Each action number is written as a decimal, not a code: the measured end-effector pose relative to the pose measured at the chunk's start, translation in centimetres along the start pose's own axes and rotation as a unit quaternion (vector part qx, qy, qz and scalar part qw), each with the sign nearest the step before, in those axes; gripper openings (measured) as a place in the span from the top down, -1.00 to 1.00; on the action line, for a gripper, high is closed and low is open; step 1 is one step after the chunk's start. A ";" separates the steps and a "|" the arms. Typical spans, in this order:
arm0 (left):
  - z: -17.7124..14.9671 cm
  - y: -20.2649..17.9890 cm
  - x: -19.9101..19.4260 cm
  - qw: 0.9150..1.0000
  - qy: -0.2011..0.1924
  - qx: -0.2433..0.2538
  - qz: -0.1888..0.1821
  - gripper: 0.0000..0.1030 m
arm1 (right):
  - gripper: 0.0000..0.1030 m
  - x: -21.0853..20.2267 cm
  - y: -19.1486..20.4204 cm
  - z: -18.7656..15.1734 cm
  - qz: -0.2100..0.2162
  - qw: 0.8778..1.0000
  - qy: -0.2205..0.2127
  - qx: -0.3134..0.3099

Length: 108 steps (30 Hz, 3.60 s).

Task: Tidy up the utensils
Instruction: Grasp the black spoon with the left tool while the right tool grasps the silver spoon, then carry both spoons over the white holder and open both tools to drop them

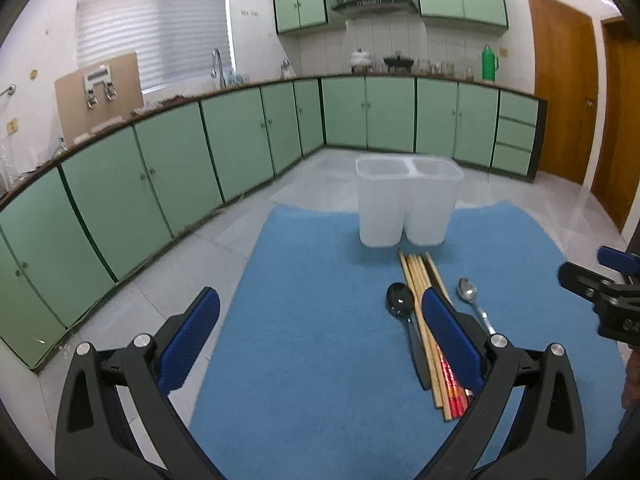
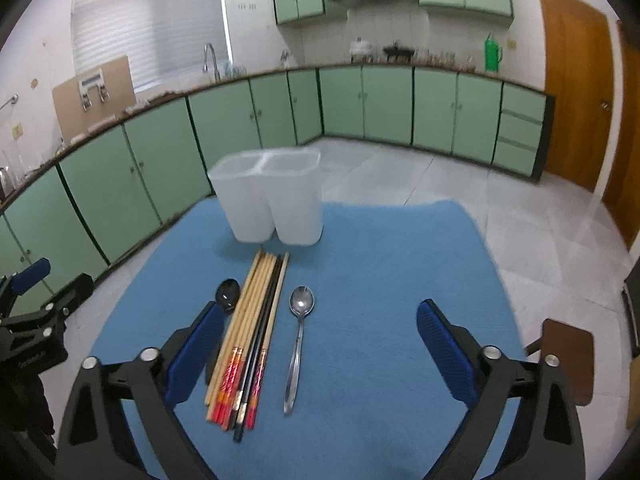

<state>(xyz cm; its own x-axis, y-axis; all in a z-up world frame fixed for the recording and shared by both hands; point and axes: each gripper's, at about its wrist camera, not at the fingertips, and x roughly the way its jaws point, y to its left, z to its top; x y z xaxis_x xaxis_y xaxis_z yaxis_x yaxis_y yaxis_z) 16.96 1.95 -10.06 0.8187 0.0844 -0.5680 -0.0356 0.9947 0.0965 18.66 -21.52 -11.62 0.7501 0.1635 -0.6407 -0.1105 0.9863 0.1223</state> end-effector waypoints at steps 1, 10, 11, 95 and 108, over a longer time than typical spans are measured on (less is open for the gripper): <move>0.0 -0.1 0.8 1.000 0.007 0.000 -0.003 -0.90 | -0.70 1.1 -0.1 0.1 0.005 1.000 0.014 0.002; -0.6 -2.0 8.6 0.995 0.087 0.011 -0.042 -0.82 | -0.24 10.5 0.4 0.1 0.031 0.993 0.115 -0.006; -0.8 -2.1 9.2 0.994 0.094 0.013 -0.048 -0.82 | -0.19 11.1 0.3 0.0 0.034 0.992 0.124 -0.006; 7.0 -3.2 11.7 0.971 -0.008 -0.047 -0.235 0.35 | 0.46 9.6 -1.9 7.1 0.096 0.994 -0.055 -0.021; 17.8 -3.4 8.4 0.966 -0.149 -0.040 -0.208 0.35 | 0.46 5.5 -2.0 16.6 0.117 0.981 -0.154 -0.031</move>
<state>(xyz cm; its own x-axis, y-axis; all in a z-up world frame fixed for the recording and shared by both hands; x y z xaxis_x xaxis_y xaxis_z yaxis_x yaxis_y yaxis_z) 34.12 -1.81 -0.62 0.8998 -0.3322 -0.2830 0.2971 0.9413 -0.1603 33.83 -22.92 -2.79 0.8597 0.3806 -0.3408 -0.3355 0.9236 0.1854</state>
